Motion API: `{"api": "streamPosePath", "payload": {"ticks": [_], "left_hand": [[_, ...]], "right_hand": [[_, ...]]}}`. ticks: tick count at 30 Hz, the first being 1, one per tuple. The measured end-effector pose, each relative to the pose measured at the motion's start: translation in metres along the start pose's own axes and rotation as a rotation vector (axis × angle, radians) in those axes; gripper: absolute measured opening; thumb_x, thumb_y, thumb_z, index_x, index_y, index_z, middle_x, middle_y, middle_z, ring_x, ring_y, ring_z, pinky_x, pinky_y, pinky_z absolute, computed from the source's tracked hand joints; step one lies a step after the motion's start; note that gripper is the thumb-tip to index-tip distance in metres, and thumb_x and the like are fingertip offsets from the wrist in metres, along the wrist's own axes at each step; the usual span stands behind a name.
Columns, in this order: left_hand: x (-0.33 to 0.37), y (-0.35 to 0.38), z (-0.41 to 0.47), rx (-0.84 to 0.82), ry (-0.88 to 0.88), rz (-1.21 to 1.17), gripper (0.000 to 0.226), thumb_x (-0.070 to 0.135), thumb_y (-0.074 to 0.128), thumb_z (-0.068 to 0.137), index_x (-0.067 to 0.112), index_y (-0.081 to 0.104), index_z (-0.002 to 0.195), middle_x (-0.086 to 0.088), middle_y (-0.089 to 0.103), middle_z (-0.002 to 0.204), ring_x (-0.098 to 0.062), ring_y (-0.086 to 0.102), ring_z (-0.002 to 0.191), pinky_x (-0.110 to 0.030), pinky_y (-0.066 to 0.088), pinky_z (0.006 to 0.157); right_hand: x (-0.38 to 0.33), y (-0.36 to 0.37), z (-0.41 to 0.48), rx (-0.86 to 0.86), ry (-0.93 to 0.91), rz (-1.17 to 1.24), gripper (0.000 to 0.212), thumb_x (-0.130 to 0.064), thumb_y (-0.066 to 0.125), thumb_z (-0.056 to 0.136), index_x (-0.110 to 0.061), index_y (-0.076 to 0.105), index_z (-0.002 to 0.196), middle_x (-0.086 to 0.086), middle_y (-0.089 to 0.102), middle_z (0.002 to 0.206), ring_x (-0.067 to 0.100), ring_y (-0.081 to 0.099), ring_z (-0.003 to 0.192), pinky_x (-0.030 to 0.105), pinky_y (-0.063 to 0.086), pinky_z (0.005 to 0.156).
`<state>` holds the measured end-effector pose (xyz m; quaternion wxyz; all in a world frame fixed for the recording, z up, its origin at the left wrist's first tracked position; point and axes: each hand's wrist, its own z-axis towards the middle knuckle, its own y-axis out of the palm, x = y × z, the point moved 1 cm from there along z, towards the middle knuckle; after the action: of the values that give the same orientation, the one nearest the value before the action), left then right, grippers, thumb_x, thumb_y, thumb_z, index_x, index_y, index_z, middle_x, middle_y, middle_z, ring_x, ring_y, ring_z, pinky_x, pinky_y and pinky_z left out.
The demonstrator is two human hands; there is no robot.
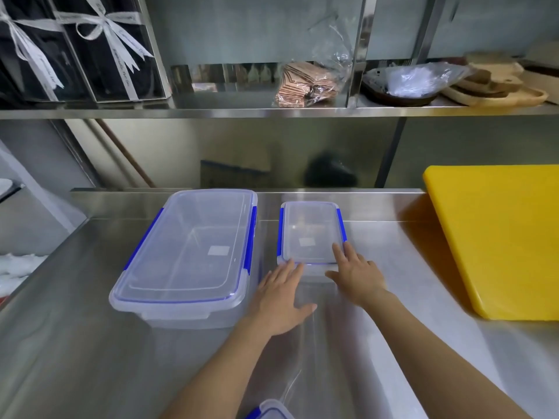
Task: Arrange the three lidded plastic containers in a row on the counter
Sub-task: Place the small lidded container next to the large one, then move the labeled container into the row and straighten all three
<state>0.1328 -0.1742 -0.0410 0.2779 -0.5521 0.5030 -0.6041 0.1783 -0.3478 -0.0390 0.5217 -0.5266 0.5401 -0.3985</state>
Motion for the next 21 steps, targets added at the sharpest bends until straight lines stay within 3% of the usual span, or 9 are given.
{"api": "streamPosePath", "payload": {"ticks": [3, 6, 8, 10, 13, 15, 17, 21], "left_hand": [[-0.006, -0.019, -0.012, -0.01, -0.102, -0.144, 0.077, 0.067, 0.046, 0.077, 0.034, 0.019, 0.141, 0.006, 0.034, 0.15, -0.02, 0.039, 0.133, -0.042, 0.036, 0.106], [-0.017, -0.024, -0.053, -0.125, -0.212, -0.284, 0.076, 0.071, 0.05, 0.072, 0.033, 0.032, 0.136, 0.004, 0.049, 0.139, -0.016, 0.052, 0.117, -0.039, 0.044, 0.099], [-0.027, -0.024, -0.081, -0.225, -0.256, -0.362, 0.075, 0.066, 0.055, 0.075, 0.029, 0.034, 0.137, 0.0, 0.049, 0.138, -0.012, 0.051, 0.112, -0.031, 0.041, 0.096], [-0.035, -0.024, -0.107, -0.357, -0.276, -0.371, 0.078, 0.063, 0.056, 0.077, 0.024, 0.031, 0.14, -0.004, 0.043, 0.143, -0.015, 0.046, 0.122, -0.031, 0.035, 0.103], [-0.041, -0.024, -0.141, -0.584, -0.279, -0.355, 0.082, 0.064, 0.056, 0.076, 0.023, 0.028, 0.141, 0.005, 0.039, 0.145, -0.014, 0.039, 0.13, -0.03, 0.029, 0.11], [-0.042, -0.024, -0.159, -0.675, -0.271, -0.408, 0.07, 0.064, 0.061, 0.072, 0.03, 0.043, 0.13, 0.01, 0.049, 0.136, -0.009, 0.05, 0.121, -0.028, 0.038, 0.104], [-0.041, -0.023, -0.174, -0.728, -0.27, -0.504, 0.054, 0.055, 0.069, 0.072, 0.033, 0.053, 0.119, 0.006, 0.061, 0.125, -0.009, 0.061, 0.109, -0.027, 0.048, 0.094], [-0.041, -0.018, -0.191, -0.691, -0.294, -0.64, 0.048, 0.038, 0.075, 0.073, 0.021, 0.06, 0.115, -0.005, 0.068, 0.116, -0.021, 0.066, 0.102, -0.041, 0.052, 0.094]], "right_hand": [[-0.009, -0.011, -0.012, 0.158, -0.003, 0.06, 0.056, -0.037, 0.044, 0.091, -0.014, 0.02, 0.137, 0.014, 0.027, 0.149, 0.035, 0.042, 0.123, 0.043, 0.039, 0.096], [-0.026, -0.019, -0.046, 0.217, -0.072, 0.129, 0.047, -0.031, 0.05, 0.09, -0.011, 0.036, 0.13, 0.014, 0.044, 0.137, 0.036, 0.05, 0.113, 0.041, 0.043, 0.089], [-0.037, -0.022, -0.069, 0.075, -0.094, 0.341, 0.044, -0.031, 0.053, 0.088, -0.012, 0.043, 0.126, 0.012, 0.052, 0.129, 0.032, 0.054, 0.108, 0.037, 0.045, 0.087], [-0.048, -0.028, -0.091, -0.157, -0.115, 0.547, 0.047, -0.035, 0.059, 0.085, -0.014, 0.048, 0.126, 0.009, 0.057, 0.122, 0.024, 0.056, 0.103, 0.029, 0.042, 0.084], [-0.064, -0.029, -0.123, -0.459, -0.201, 0.647, 0.056, -0.039, 0.066, 0.079, -0.017, 0.047, 0.128, 0.007, 0.061, 0.116, 0.02, 0.057, 0.1, 0.035, 0.049, 0.081], [-0.072, -0.024, -0.139, -0.584, -0.243, 0.628, 0.063, -0.039, 0.069, 0.076, -0.021, 0.043, 0.131, 0.002, 0.061, 0.116, 0.019, 0.057, 0.102, 0.036, 0.051, 0.084], [-0.08, -0.017, -0.149, -0.654, -0.284, 0.58, 0.07, -0.039, 0.07, 0.075, -0.024, 0.037, 0.135, 0.0, 0.056, 0.122, 0.018, 0.056, 0.104, 0.033, 0.051, 0.084], [-0.091, -0.002, -0.161, -0.575, -0.371, 0.495, 0.065, -0.038, 0.069, 0.077, -0.022, 0.04, 0.132, 0.0, 0.052, 0.129, 0.01, 0.05, 0.1, 0.018, 0.043, 0.078]]}}
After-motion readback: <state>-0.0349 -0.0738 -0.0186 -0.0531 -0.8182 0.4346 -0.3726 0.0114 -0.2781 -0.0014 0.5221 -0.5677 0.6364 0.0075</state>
